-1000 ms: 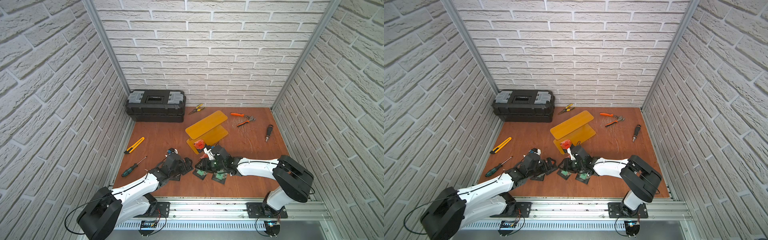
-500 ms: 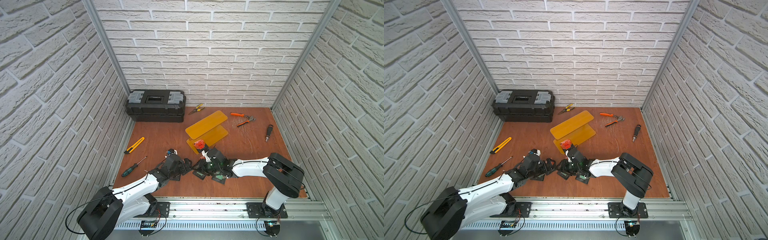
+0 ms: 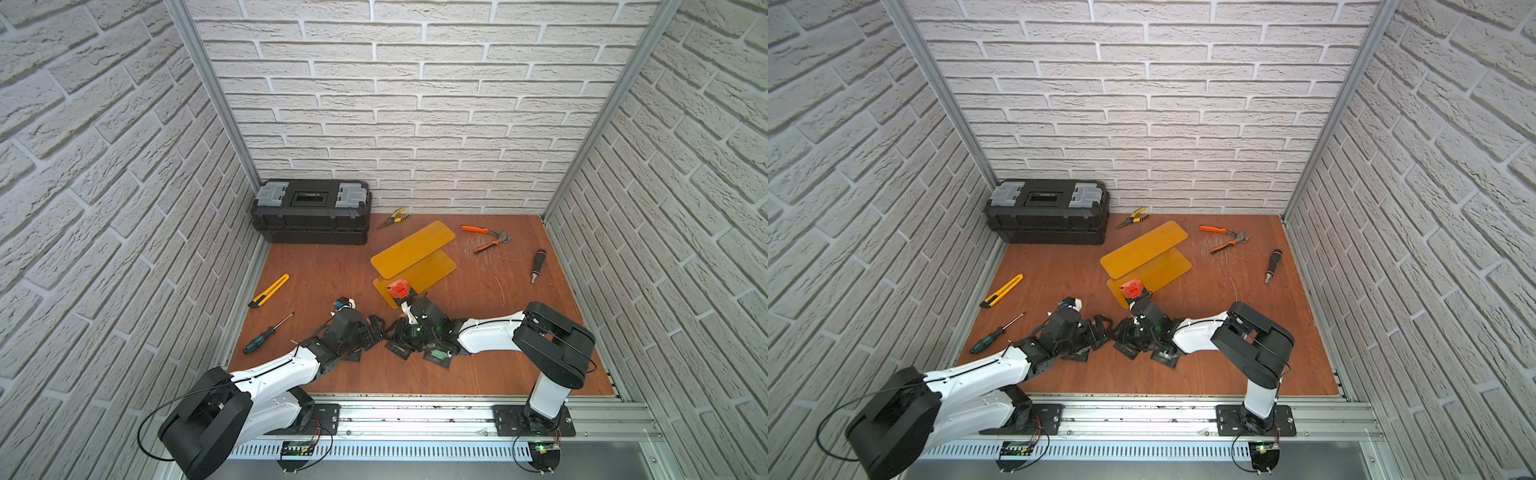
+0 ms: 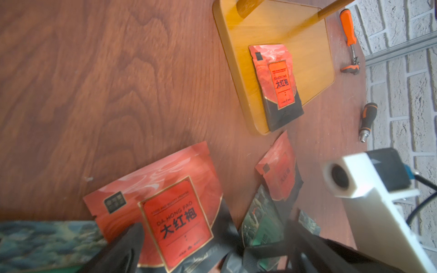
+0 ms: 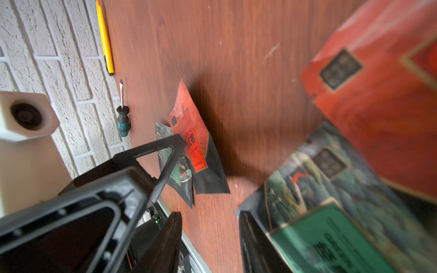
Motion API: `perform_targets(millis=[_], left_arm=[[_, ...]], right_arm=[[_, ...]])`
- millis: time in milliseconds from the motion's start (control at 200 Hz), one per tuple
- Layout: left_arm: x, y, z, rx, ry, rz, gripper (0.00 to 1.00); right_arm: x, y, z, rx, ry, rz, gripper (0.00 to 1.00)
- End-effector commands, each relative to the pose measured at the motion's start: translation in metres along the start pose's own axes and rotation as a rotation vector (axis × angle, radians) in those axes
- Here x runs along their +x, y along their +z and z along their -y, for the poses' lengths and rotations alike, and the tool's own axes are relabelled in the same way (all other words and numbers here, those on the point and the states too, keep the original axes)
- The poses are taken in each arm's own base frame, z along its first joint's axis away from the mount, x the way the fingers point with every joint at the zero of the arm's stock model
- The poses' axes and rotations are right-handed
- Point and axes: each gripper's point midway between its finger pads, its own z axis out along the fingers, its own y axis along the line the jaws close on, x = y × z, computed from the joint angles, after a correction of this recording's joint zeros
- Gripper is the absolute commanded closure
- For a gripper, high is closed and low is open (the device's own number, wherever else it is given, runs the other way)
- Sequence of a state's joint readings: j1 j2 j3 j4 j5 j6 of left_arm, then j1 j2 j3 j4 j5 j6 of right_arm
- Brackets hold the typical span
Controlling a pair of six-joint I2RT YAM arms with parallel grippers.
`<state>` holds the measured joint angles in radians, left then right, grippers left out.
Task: Place the tea bags on the shelf by color
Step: Pick up the tea bag from the center of the board.
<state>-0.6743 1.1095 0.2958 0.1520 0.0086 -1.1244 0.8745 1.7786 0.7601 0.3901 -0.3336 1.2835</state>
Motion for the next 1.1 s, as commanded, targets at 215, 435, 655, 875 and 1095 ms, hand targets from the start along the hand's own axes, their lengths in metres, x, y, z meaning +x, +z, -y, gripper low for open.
perform_targets(millis=[215, 435, 655, 875, 1095], left_arm=[[0.012, 0.004, -0.006, -0.017, -0.009, -0.02, 0.02], [0.013, 0.002, -0.01, -0.025, -0.018, -0.013, 0.02], [0.014, 0.001, -0.013, -0.029, -0.018, -0.011, 0.02], [0.015, 0.001, -0.014, -0.027, -0.019, -0.015, 0.01], [0.015, 0.002, -0.013, -0.027, -0.018, -0.016, 0.02]], right_arm=[[-0.005, 0.011, -0.01, -0.035, 0.007, 0.02, 0.6], [-0.005, 0.012, -0.003, -0.013, 0.018, 0.031, 0.62], [-0.008, 0.018, 0.0, -0.001, 0.018, 0.039, 0.64], [-0.012, 0.024, -0.002, -0.005, 0.014, 0.053, 0.68], [-0.017, 0.026, -0.009, -0.018, 0.001, 0.069, 0.73]])
